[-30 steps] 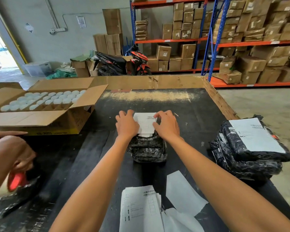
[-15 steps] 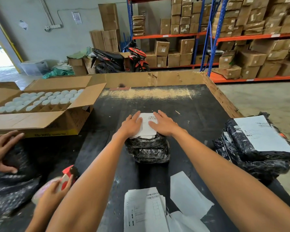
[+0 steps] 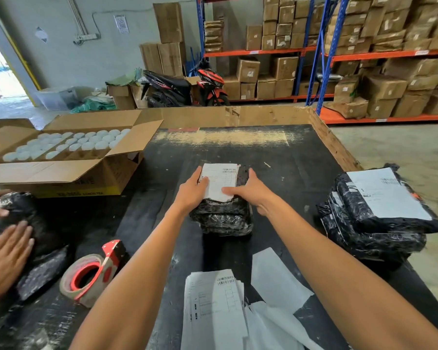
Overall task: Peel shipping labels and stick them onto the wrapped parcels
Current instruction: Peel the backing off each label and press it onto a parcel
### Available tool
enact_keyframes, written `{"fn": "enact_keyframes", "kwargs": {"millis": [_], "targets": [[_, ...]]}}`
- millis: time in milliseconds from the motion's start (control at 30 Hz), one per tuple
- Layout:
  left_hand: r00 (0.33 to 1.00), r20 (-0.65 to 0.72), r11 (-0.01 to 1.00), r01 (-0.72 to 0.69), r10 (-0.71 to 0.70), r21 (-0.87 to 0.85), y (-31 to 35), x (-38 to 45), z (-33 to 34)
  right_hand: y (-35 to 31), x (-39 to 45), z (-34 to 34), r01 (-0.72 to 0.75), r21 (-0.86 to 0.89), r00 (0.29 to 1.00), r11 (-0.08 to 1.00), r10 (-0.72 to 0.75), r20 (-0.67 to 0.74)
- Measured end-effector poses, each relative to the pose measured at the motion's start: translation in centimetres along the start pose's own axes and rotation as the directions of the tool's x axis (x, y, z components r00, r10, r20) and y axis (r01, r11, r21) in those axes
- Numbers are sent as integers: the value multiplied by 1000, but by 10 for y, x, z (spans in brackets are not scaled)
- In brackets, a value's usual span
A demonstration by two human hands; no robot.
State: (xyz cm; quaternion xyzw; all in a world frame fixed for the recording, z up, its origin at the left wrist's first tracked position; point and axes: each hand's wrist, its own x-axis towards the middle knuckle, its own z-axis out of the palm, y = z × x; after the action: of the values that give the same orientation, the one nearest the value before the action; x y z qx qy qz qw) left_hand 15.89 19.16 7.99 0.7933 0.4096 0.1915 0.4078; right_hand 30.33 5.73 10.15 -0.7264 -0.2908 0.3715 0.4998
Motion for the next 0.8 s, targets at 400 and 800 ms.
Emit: {"fn": "enact_keyframes", "kwargs": {"millis": [400, 800], "targets": [[985, -162, 986, -75, 51, -150, -6, -20, 11, -7, 1, 19, -92, 382, 974, 920, 162, -157], [991, -48, 909, -135, 126, -394, -8, -30, 16, -4, -6, 3, -116, 443, 957, 889, 220, -189]]}}
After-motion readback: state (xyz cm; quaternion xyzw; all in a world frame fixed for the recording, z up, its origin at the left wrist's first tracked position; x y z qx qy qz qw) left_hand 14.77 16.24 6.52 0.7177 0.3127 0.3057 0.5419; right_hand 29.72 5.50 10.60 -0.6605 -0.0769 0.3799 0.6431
